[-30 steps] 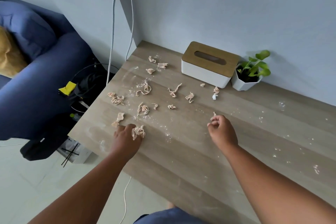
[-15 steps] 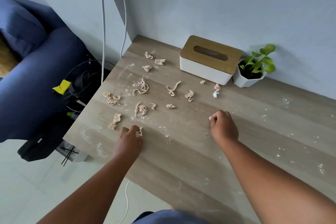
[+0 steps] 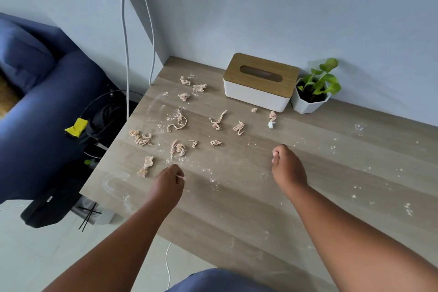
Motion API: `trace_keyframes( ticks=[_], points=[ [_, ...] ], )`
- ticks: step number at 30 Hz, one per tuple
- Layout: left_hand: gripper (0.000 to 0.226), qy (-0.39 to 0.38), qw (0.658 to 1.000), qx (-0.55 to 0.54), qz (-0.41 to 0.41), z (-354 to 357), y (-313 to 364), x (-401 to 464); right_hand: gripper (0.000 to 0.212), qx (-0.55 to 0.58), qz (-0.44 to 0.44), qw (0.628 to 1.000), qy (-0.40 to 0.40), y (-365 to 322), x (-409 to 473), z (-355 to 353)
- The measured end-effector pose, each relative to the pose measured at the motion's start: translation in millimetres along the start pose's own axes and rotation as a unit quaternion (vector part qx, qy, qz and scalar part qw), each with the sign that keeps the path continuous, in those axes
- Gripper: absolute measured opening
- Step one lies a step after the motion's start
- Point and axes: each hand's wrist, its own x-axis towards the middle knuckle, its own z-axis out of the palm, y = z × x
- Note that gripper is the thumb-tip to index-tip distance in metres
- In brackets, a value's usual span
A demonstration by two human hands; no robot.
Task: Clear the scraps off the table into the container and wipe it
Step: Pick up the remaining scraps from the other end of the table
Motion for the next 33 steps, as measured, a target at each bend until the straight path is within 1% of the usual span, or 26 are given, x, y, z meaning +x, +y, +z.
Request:
trace_keyframes(
  ticks=[2,6,11,14,17,19,21,25,28,30,33],
  points=[
    [0.017,-0.006,1.000,-0.021,-0.002,-2.3,7.5,-0.1,0.016,0.018,0.002,1.000,0.001,0.8,-2.0,-1.7],
    [0.026,-0.024,0.998,-0.050,0.004,-4.4,20.9,-2.0,0.028,0.040,0.004,0.999,-0.009,3.1,-6.0,-4.5],
    [0.030,-0.012,0.998,-0.031,0.052,-6.3,38.2,-1.1,0.027,0.077,0.006,0.997,-0.016,8.6,-10.3,-6.6],
    [0.026,-0.011,0.995,-0.069,0.069,-3.8,44.8,-4.1,0.027,0.092,0.002,0.995,-0.024,11.1,-13.6,-8.1],
    [0.013,-0.017,0.992,-0.096,0.083,-3.5,51.2,-11.0,0.023,0.098,0.009,0.995,-0.029,12.3,-17.7,-10.3],
    [0.012,-0.015,0.991,-0.088,0.096,-4.1,56.1,-11.8,0.023,0.098,0.012,0.995,-0.028,12.3,-19.2,-12.4],
    [0.016,-0.009,0.993,-0.065,0.098,-4.6,61.9,-10.0,0.025,0.095,0.010,0.995,-0.030,13.1,-20.7,-16.4],
    [0.023,0.011,0.997,-0.026,0.071,-7.1,75.0,-2.2,0.022,0.088,0.004,0.996,-0.027,19.2,-21.1,-26.0],
    [0.020,-0.001,0.998,0.005,0.069,-9.4,86.0,8.9,0.022,0.065,-0.022,0.997,-0.038,22.9,-18.7,-32.8],
    [0.018,-0.011,0.997,0.007,0.078,-9.3,92.4,17.1,0.022,0.033,-0.040,0.997,-0.057,23.7,-17.9,-35.8],
    [0.017,-0.013,0.997,0.008,0.077,-5.8,98.0,30.3,0.023,0.011,-0.054,0.996,-0.063,24.9,-17.2,-35.0]
  ],
)
